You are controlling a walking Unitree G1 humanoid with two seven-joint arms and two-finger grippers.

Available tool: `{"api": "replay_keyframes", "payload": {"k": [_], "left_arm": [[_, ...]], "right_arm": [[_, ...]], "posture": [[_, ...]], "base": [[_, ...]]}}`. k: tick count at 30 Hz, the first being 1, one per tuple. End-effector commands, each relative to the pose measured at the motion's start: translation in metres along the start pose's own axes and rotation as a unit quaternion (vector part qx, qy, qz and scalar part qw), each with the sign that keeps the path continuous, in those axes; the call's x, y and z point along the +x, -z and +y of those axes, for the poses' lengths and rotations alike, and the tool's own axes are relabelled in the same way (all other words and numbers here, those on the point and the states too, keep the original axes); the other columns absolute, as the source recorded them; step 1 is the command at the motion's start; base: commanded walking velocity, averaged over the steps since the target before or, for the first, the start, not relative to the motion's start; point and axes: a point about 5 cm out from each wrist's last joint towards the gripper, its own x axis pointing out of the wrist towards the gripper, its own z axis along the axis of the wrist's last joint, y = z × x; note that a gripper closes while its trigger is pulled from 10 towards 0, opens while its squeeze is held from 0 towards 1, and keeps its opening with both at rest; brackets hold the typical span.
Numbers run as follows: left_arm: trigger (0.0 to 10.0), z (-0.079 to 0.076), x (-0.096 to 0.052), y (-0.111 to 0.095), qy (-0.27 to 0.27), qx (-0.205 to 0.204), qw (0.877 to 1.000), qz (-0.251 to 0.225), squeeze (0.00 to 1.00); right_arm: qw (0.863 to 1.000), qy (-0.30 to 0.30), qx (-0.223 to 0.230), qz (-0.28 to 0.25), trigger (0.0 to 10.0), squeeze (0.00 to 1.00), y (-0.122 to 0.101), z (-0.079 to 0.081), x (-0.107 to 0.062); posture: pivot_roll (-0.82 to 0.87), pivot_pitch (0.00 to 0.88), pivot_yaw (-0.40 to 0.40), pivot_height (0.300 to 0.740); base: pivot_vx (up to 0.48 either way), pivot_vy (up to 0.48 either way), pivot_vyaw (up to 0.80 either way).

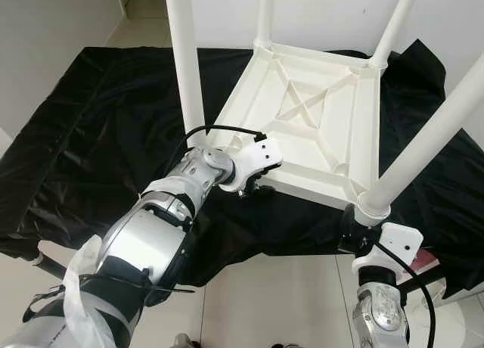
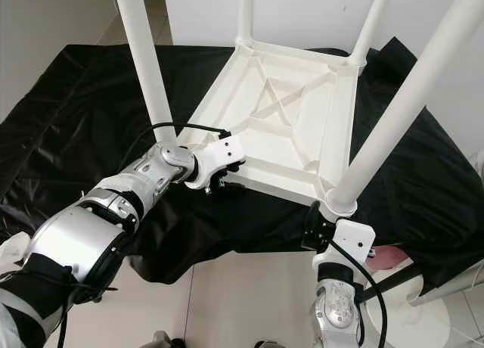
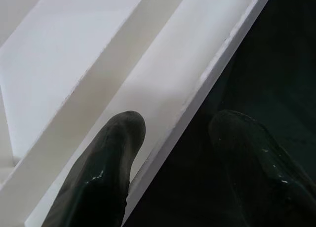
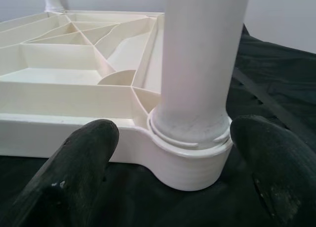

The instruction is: Building children table

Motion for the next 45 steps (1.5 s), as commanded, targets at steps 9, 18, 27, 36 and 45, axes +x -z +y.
{"api": "replay_keyframes", "payload": {"k": [9, 18, 27, 36, 45], "left_arm": [[5.9, 0.014, -0.003, 0.027, -0.225, -0.006, 0.973, 0.058, 0.00], [3.8, 0.009, -0.006, 0.039, -0.186, 0.015, 0.980, 0.070, 0.00], [4.6, 0.006, -0.013, 0.056, -0.169, 0.029, 0.981, 0.088, 0.00], [8.3, -0.007, -0.033, 0.087, -0.072, 0.056, 0.993, 0.070, 0.00], [7.7, -0.005, -0.075, 0.120, -0.046, 0.050, 0.995, 0.076, 0.00]], "right_arm": [[1.000, 0.006, -0.008, 0.011, 10.0, 0.00, 0.004, -0.001, 0.002], [1.000, 0.007, -0.014, 0.012, 10.0, 0.00, 0.006, 0.000, 0.005], [1.000, 0.002, -0.020, 0.010, 10.0, 0.00, 0.006, 0.000, 0.010], [1.000, 0.002, -0.026, 0.009, 10.0, 0.00, 0.008, -0.001, 0.014], [0.999, -0.007, -0.029, 0.013, 10.0, 0.00, 0.011, 0.003, 0.018]], "posture": [[-0.10, 0.079, 0.074, 0.740], [-0.10, 0.068, 0.079, 0.740], [-0.08, 0.064, 0.073, 0.740], [-0.07, 0.073, 0.076, 0.740], [-0.06, 0.087, 0.072, 0.740]], "base": [[0.000, 0.000, 0.00], [0.000, 0.000, 0.00], [0.000, 0.000, 0.00], [0.000, 0.000, 0.00], [0.000, 0.000, 0.00]]}}
